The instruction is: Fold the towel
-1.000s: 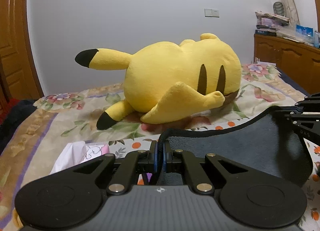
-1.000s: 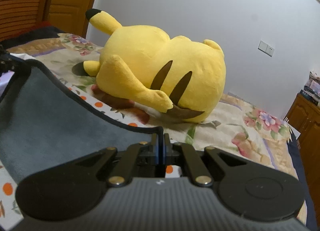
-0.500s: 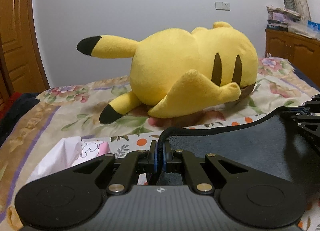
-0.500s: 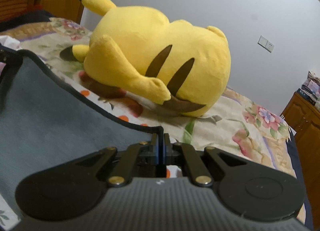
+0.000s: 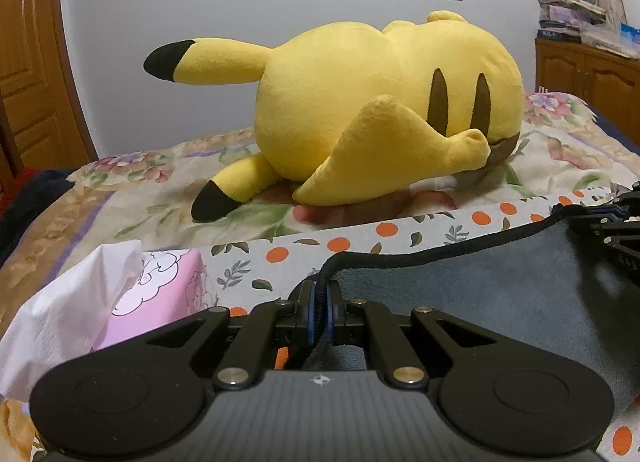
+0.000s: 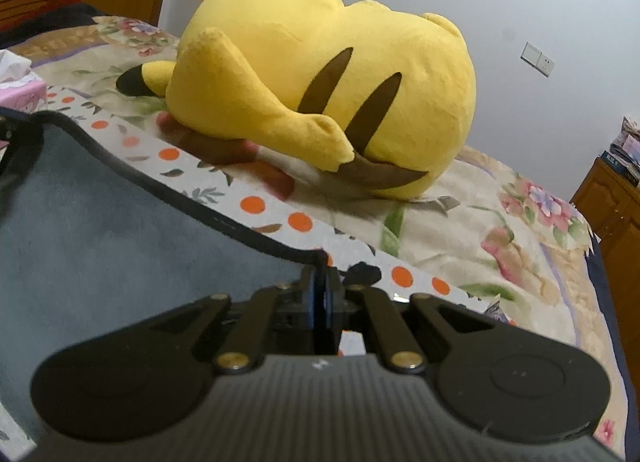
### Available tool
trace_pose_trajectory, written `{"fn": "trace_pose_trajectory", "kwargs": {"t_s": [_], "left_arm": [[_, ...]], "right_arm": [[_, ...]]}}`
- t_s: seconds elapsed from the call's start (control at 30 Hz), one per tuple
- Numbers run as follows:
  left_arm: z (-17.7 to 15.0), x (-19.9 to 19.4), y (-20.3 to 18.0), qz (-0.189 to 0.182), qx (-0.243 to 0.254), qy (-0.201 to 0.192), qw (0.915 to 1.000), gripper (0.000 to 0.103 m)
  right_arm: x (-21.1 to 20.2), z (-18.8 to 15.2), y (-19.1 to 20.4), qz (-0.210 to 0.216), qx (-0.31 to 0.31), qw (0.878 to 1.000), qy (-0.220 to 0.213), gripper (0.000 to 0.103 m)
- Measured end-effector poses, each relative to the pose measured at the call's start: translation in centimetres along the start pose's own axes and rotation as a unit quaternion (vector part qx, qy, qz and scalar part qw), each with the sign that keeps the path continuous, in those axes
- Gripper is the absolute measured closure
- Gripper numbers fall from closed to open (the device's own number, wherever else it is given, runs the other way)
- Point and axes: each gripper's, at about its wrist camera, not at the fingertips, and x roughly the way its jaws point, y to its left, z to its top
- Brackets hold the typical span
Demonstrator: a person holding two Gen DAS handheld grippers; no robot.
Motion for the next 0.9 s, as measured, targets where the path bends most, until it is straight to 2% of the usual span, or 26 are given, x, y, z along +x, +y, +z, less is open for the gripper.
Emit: {"fn": "trace_pose_trajectory", "kwargs": {"t_s": [0.07, 0.13, 0.17, 0.2, 0.23, 0.27, 0.33, 0.43, 0.77, 0.8, 0.9], "left_arm": [[0.0, 0.0, -0.1, 0.0, 0.002, 0.0, 1.0, 0.096], [-0.1, 0.0, -0.1, 0.002, 0.003, -0.001, 1.0, 0.094], [-0.1, 0.1, -0.1, 0.001, 0.003, 0.002, 1.0, 0.091], [-0.2, 0.1, -0.1, 0.001, 0.002, 0.005, 1.0, 0.083], [-0.3, 0.0, -0.1, -0.001, 0.003, 0.005, 1.0, 0.074], [-0.3, -0.1, -0.1, -0.002, 0.004, 0.004, 1.0, 0.071], [-0.4, -0.4, -0.2, -0.001, 0.007, 0.004, 1.0, 0.06], [-0.6, -1.2, -0.2, -0.005, 0.0, 0.004, 1.0, 0.054], [-2.6, -4.6, -1.5, -0.031, -0.007, 0.019, 0.9993, 0.047], [-2.8, -5.0, -1.7, -0.032, -0.006, 0.02, 0.9993, 0.043], [-3.2, -6.4, -2.1, -0.035, 0.004, 0.021, 0.9991, 0.042]], "right_arm": [[-0.1, 0.0, 0.0, 0.0, 0.002, 1.0, 0.0, 0.096], [-0.2, 0.1, -0.1, -0.003, 0.006, 1.0, -0.002, 0.087], [-0.3, 0.2, -0.1, -0.003, 0.009, 1.0, -0.004, 0.08], [-0.4, 0.2, -0.1, -0.002, 0.011, 1.0, -0.007, 0.069], [-0.6, 0.3, -0.1, 0.0, 0.012, 1.0, -0.01, 0.066], [-0.8, 0.3, -0.1, 0.001, 0.013, 1.0, -0.011, 0.063], [-1.2, 0.4, -0.1, 0.006, 0.017, 1.0, -0.014, 0.062], [-2.0, 0.3, 0.1, 0.017, 0.026, 0.999, -0.016, 0.061], [-6.3, -2.1, 1.0, 0.063, 0.081, 0.995, -0.01, 0.056], [-6.6, -2.4, 1.1, 0.064, 0.085, 0.994, -0.008, 0.056], [-7.6, -3.2, 1.3, 0.06, 0.09, 0.994, -0.003, 0.056]]}}
